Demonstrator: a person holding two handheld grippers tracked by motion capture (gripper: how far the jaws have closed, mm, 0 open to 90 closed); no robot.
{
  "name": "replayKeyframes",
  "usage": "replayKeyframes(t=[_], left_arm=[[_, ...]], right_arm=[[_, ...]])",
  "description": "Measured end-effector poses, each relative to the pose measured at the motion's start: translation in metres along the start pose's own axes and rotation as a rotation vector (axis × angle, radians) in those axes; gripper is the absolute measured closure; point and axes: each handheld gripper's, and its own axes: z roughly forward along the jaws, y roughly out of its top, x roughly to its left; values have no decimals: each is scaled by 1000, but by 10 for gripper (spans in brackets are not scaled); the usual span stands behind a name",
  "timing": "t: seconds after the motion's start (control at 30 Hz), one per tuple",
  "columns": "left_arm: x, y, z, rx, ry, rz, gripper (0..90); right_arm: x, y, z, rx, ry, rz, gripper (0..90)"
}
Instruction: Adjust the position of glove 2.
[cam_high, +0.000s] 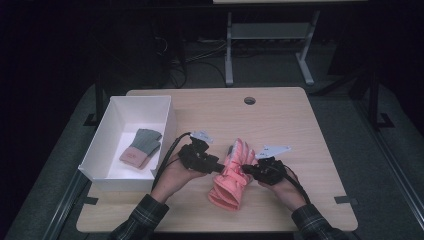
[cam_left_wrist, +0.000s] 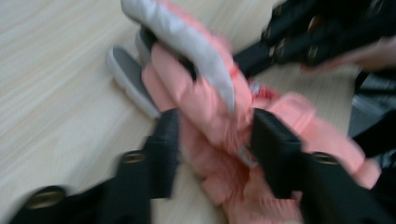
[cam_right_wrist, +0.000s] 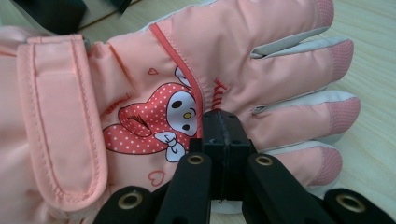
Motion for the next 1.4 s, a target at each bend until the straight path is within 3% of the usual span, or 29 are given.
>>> replayKeyframes(t=[0.1, 0.3, 0.57, 0.77, 0.97, 1.13, 1.27, 1.4], left_arm=[[3, 4, 9, -15, 10, -15, 345], [11, 7, 28, -14, -19, -65, 222], [8, 13, 27, -44, -9, -40, 197], [6, 10, 46, 20, 3, -21, 176], [11, -1, 54, 47, 17, -45, 153], [15, -10, 57, 36, 4, -82, 144], [14, -11, 57, 39, 15, -67, 144], [15, -15, 64, 43, -3, -90, 144]], right_arm=[[0, 0, 1, 1, -4, -13, 900], [0, -1, 2, 9, -7, -24, 900], [1, -1, 3, 11, -10, -28, 900], [1, -1, 3, 11, -10, -31, 900], [2, -2, 4, 19, -7, -33, 900], [2, -2, 4, 26, -3, -30, 900], [-3, -5, -5, 5, 43, -2, 900], [-3, -8, -3, 20, 54, 2, 900]])
